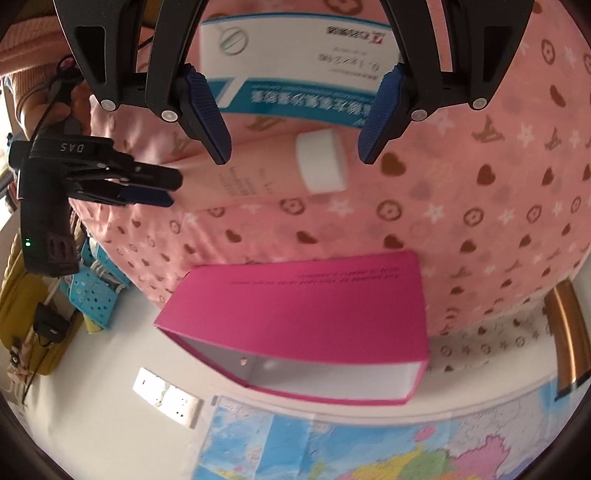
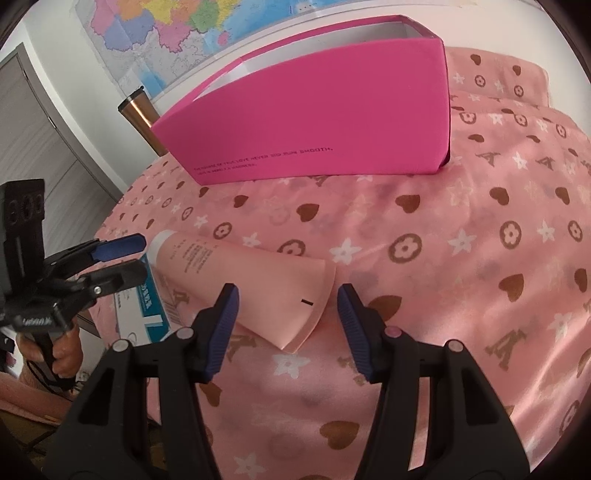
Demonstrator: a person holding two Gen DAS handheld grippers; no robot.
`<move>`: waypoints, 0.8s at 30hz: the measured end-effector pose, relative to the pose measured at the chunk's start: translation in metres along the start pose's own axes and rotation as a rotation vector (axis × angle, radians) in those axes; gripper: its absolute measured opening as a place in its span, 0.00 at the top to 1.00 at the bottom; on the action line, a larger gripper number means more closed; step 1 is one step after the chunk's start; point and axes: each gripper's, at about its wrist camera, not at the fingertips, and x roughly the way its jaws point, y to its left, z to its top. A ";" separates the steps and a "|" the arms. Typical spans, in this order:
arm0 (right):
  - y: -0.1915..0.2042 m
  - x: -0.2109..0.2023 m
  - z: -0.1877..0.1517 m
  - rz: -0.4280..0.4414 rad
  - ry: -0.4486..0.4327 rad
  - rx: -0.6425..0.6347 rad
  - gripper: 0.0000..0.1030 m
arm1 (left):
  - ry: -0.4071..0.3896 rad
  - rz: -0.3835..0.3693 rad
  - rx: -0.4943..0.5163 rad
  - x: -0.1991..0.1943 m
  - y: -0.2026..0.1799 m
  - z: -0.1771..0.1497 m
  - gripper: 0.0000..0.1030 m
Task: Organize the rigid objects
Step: 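Grasp the peach lotion tube with the right gripper, then lift the lotion tube with the right gripper over the magenta box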
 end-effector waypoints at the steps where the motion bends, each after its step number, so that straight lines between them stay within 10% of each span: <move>1: 0.002 0.001 0.000 -0.010 -0.001 -0.011 0.44 | 0.011 -0.006 -0.001 0.001 0.001 -0.001 0.30; 24: 0.020 -0.013 0.001 -0.062 -0.084 -0.098 0.42 | 0.064 -0.009 0.007 0.021 -0.012 0.003 0.29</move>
